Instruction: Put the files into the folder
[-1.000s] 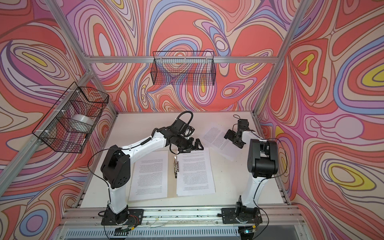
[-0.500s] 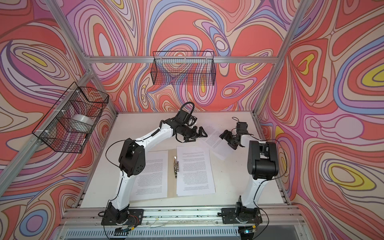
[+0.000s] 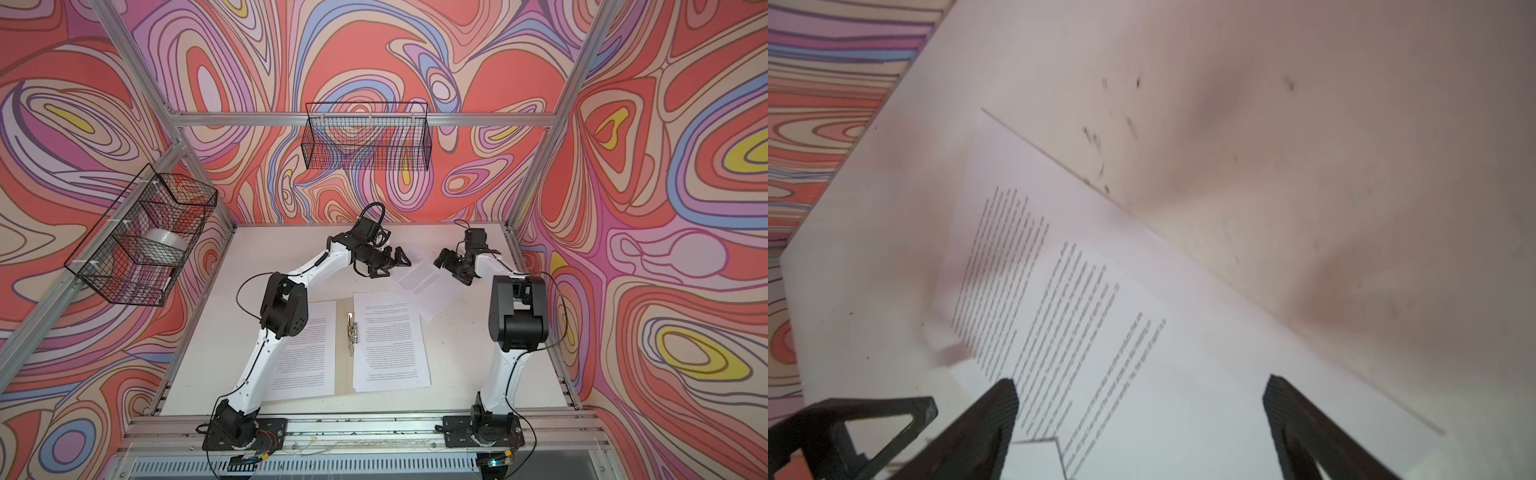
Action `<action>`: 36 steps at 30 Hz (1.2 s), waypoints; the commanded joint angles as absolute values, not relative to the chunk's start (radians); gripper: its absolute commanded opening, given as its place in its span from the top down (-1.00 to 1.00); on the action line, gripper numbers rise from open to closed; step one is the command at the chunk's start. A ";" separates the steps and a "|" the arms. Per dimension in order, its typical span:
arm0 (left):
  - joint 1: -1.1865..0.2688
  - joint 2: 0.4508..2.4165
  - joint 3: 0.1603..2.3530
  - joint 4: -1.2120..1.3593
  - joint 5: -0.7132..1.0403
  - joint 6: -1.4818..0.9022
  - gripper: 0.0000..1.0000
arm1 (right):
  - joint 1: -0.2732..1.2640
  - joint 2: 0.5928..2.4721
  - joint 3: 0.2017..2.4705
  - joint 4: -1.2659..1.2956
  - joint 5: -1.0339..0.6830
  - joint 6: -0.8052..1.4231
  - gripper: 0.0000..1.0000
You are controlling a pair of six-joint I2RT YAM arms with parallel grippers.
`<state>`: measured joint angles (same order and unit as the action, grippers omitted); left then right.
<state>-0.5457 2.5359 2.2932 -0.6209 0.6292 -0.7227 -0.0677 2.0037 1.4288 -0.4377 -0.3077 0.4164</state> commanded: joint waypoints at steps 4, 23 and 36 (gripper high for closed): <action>-0.528 2.589 2.307 -0.653 0.649 -0.725 -1.00 | -0.088 2.132 1.550 -0.560 -0.214 0.331 -0.95; -0.525 2.668 2.306 -0.687 0.659 -0.687 -1.00 | -0.026 2.201 1.560 -0.687 -0.473 0.238 -0.88; -0.525 2.668 2.303 -0.706 0.657 -0.672 -1.00 | -0.028 2.269 1.709 -0.584 -0.852 0.246 -0.96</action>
<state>-0.5243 2.6019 2.3116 -0.6285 0.6853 -0.6903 -0.0315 2.2269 1.6669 -0.6125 -0.7258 0.2379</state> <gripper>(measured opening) 0.995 0.982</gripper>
